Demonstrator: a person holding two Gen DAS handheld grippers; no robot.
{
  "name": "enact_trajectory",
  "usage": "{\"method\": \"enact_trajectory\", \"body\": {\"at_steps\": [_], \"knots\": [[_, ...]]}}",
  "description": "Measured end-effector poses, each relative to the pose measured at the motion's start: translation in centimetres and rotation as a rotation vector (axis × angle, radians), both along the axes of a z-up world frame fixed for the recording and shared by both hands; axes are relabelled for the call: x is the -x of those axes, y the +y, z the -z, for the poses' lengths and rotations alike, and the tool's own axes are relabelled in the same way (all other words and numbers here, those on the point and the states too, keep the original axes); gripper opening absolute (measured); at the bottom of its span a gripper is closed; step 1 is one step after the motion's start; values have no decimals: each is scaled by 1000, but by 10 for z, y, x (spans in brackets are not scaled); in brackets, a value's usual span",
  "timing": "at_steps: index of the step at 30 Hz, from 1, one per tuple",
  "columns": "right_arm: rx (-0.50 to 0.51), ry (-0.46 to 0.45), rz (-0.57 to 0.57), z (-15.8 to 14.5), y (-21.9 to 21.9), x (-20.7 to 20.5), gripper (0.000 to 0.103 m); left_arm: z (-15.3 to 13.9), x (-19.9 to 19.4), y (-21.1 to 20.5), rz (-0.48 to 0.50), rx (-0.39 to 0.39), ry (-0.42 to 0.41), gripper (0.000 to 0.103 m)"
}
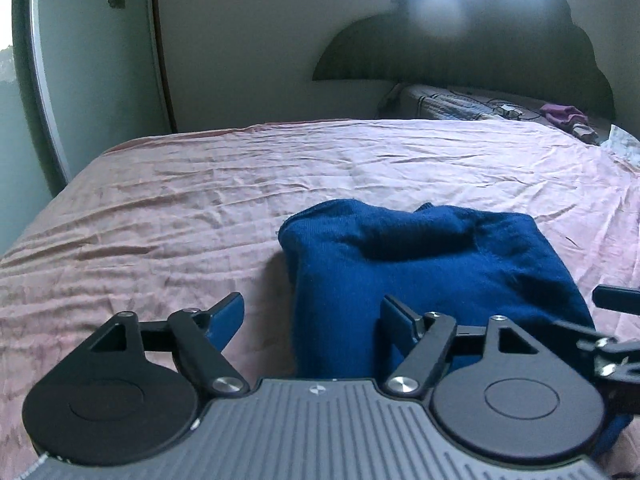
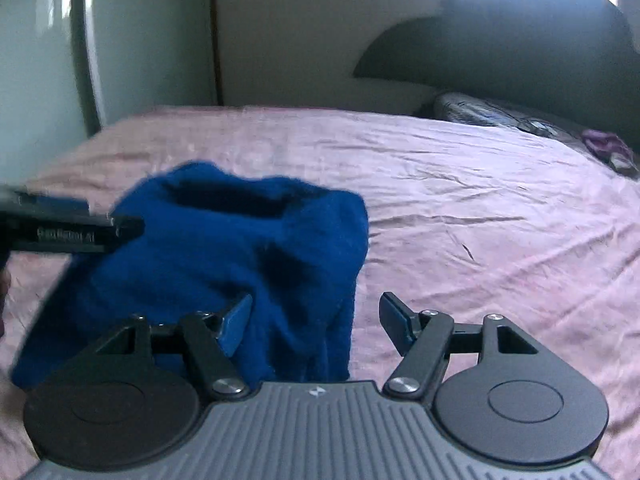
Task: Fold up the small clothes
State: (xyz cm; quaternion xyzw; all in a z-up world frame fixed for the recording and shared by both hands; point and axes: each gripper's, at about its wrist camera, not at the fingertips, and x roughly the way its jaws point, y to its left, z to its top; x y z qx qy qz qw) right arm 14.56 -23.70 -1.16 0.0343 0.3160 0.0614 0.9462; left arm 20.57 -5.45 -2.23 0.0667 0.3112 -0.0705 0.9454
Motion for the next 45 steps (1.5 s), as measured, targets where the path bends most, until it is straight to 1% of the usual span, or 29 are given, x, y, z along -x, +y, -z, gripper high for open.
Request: {"method": "enact_trajectory", "body": {"at_steps": [2, 3, 7, 16, 19, 22, 26, 31, 45], "knots": [[-52, -14, 2, -5, -2, 10, 69, 0, 4, 2, -5, 4, 3, 83], [-61, -18, 4, -6, -1, 14, 69, 0, 7, 4, -11, 12, 6, 83], [-61, -12, 6, -6, 3, 31, 69, 2, 17, 10, -29, 47, 26, 85], [-113, 9, 8, -3, 6, 51, 70, 6, 44, 17, -57, 53, 29, 94], [-135, 21, -13, -2, 10, 57, 73, 9, 52, 18, -57, 51, 39, 95], [-135, 24, -29, -1, 16, 64, 75, 10, 59, 19, -62, 50, 44, 96], [-108, 12, -40, -4, 22, 73, 79, 9, 66, 21, -72, 57, 52, 97], [-105, 5, -44, -5, 21, 80, 79, 11, 74, 22, -85, 65, 68, 97], [-115, 12, -52, 0, 20, 97, 79, 17, 91, 20, -91, 39, 82, 97]]}}
